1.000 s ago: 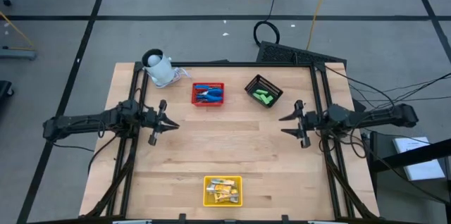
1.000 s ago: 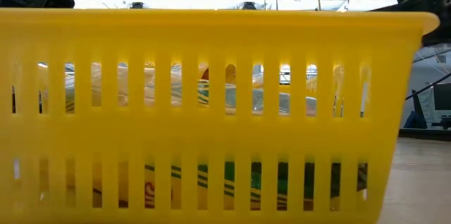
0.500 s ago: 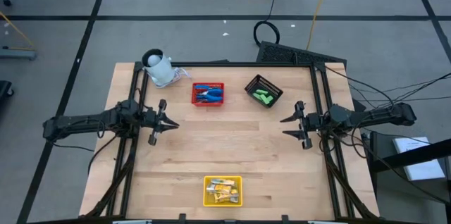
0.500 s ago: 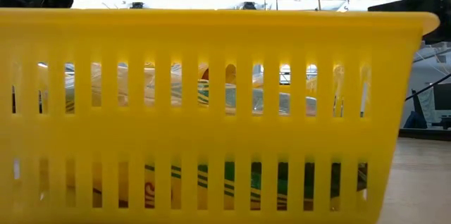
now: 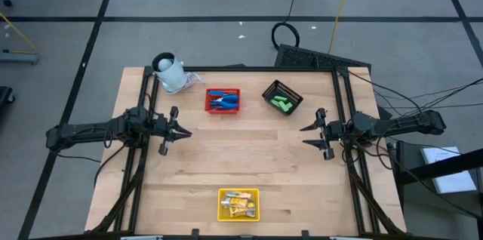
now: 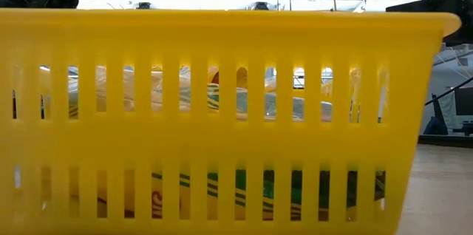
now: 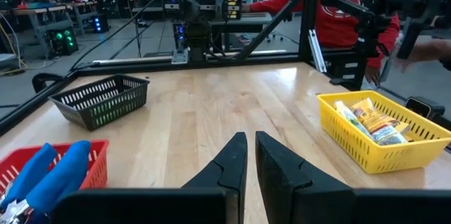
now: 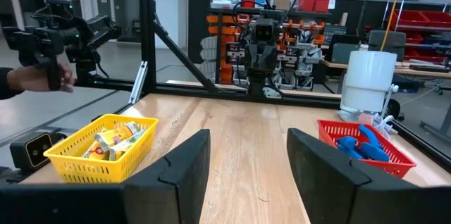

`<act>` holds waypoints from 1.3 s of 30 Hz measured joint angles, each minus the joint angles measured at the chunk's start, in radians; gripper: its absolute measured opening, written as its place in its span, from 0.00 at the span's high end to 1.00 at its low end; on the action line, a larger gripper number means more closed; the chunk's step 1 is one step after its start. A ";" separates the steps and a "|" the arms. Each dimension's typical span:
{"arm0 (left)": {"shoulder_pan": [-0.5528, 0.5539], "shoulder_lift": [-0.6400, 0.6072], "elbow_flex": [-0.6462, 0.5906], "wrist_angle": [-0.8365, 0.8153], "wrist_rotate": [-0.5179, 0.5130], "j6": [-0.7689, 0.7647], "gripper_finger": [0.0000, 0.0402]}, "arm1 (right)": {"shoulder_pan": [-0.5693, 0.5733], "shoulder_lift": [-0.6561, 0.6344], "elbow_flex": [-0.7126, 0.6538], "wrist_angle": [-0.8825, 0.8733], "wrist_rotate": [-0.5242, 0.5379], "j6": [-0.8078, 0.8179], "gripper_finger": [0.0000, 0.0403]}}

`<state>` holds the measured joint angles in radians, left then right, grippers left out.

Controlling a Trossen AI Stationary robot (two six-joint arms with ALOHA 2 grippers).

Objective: Pick & Place School Supplies
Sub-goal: Return to Home Position

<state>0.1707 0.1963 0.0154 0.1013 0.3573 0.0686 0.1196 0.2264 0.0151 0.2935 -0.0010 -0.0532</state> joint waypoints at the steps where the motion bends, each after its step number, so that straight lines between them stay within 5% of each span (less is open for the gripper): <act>1: 0.000 0.000 0.000 0.000 0.000 -0.003 0.91 | 0.000 0.000 0.000 0.000 0.000 0.000 0.55; 39: 0.000 0.000 0.000 0.000 0.000 -0.025 0.91 | 0.000 0.000 0.000 0.000 0.000 0.000 0.55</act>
